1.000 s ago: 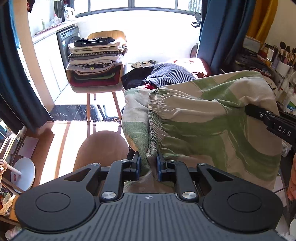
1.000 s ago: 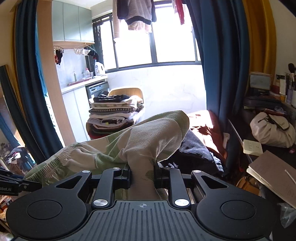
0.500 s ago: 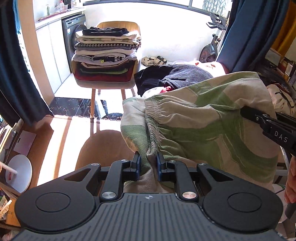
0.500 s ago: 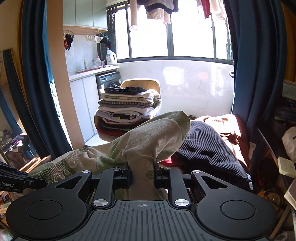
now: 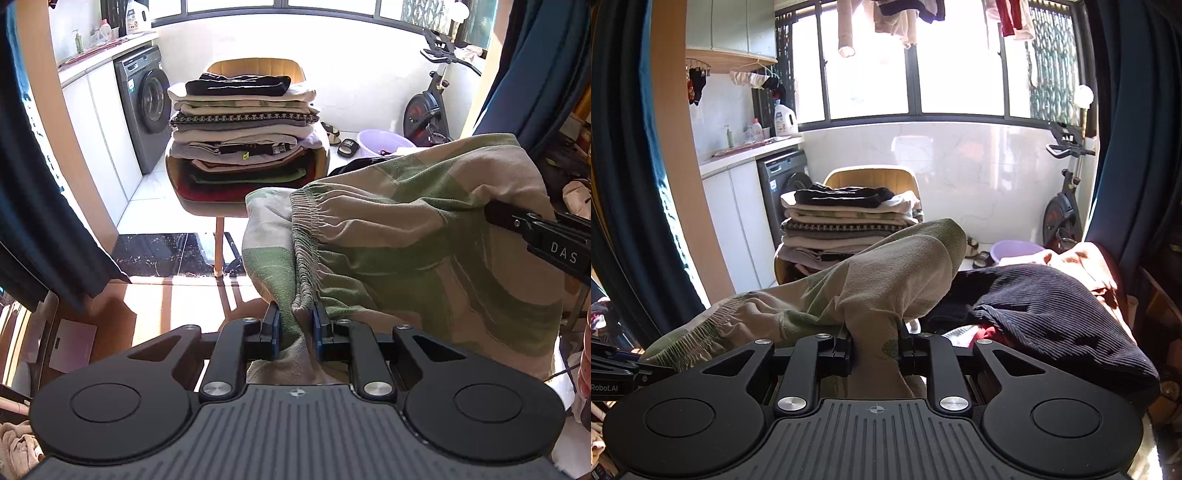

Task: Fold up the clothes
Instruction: 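Carry the folded pants with both grippers toward the chair of stacked clothes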

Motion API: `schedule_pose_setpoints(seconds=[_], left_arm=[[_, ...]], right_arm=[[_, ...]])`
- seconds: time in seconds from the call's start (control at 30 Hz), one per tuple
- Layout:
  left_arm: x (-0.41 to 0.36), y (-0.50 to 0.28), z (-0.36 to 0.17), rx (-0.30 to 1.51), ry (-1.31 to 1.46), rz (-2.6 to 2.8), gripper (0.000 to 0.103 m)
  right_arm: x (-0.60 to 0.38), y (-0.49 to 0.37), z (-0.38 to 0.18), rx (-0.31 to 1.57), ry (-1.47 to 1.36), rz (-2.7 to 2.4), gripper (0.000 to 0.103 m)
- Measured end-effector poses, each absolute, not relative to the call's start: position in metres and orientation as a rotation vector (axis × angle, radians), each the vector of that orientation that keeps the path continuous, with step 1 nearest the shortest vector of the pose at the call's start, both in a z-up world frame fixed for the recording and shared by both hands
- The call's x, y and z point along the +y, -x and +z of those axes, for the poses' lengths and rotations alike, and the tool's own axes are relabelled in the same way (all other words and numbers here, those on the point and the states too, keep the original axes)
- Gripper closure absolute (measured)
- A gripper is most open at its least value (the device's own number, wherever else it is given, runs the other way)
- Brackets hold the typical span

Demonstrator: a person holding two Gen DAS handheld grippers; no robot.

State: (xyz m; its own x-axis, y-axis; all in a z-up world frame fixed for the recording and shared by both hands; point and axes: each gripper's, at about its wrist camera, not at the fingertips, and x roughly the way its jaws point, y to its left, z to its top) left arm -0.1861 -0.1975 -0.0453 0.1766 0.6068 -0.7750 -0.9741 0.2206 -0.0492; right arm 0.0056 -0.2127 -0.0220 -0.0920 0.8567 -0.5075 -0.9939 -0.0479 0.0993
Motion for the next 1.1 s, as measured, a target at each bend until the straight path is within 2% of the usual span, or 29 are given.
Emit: schedule_pose_setpoints(seconds=[0.3, 0.53, 0.83, 1.1], left_arm=[[-0.111, 0.223, -0.057, 0.706, 0.683, 1.227, 0.086], [0.014, 0.223, -0.058, 0.671, 0.681, 1.257, 0.086], [0.182, 0.198, -0.021, 0.561, 0.658, 1.337, 0.086], [0.3, 0.214, -0.005, 0.49, 0.643, 1.368, 0.086]], right_arm=[[-0.126, 0.022, -0.042, 0.527, 0.376, 1.591, 0.085], [0.005, 0.003, -0.058, 0.555, 0.337, 1.624, 0.085], [0.222, -0.044, -0.021, 0.554, 0.313, 1.704, 0.085], [0.372, -0.047, 0.002, 0.548, 0.299, 1.755, 0.085]])
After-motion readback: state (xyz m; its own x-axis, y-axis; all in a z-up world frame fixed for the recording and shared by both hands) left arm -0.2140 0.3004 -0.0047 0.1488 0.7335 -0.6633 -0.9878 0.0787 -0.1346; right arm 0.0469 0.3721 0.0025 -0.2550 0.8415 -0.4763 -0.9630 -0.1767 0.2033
